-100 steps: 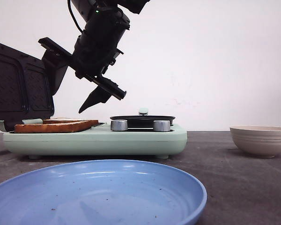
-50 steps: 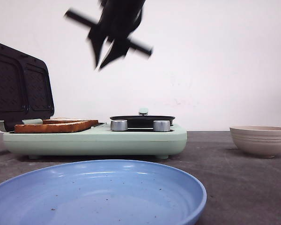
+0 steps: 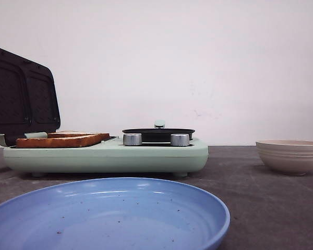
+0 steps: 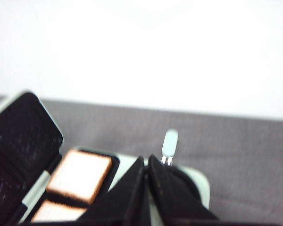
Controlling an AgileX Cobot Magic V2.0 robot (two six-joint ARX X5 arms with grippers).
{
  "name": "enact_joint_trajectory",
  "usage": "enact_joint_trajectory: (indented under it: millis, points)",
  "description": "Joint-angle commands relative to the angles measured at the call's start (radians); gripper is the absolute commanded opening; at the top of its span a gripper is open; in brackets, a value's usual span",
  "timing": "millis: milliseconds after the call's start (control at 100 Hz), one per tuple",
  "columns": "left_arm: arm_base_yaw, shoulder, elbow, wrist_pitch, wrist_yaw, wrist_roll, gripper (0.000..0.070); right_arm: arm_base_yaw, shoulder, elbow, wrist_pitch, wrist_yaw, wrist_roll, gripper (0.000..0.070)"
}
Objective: Make breakfast with bread and shrimp
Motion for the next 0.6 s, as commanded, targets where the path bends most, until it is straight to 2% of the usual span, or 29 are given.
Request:
enact_joint_trajectory:
  millis: [0, 90, 270, 440, 590]
  points:
    - [-0.008, 0.002, 0.016, 0.007, -0.024, 0.016, 0.0, 0.012, -0.065, -0.085, 0.042, 0.001, -0.116, 0.0005]
    - [-0.008, 0.003, 0.016, 0.007, -0.031, 0.016, 0.0, 0.012, -0.179, -0.236, 0.088, 0.0, -0.151, 0.0005]
    - [-0.008, 0.005, 0.003, 0.031, -0.06, 0.012, 0.0, 0.009, -0.434, -0.534, 0.179, -0.002, -0.151, 0.0005]
    - [-0.008, 0.012, -0.036, 0.132, -0.09, -0.017, 0.0, 0.01, -0.667, -0.716, 0.175, -0.133, -0.151, 0.0005]
    - [-0.008, 0.054, -0.064, 0.257, -0.098, -0.066, 0.0, 0.01, -0.824, -0.797, 0.132, -0.154, -0.144, 0.0005]
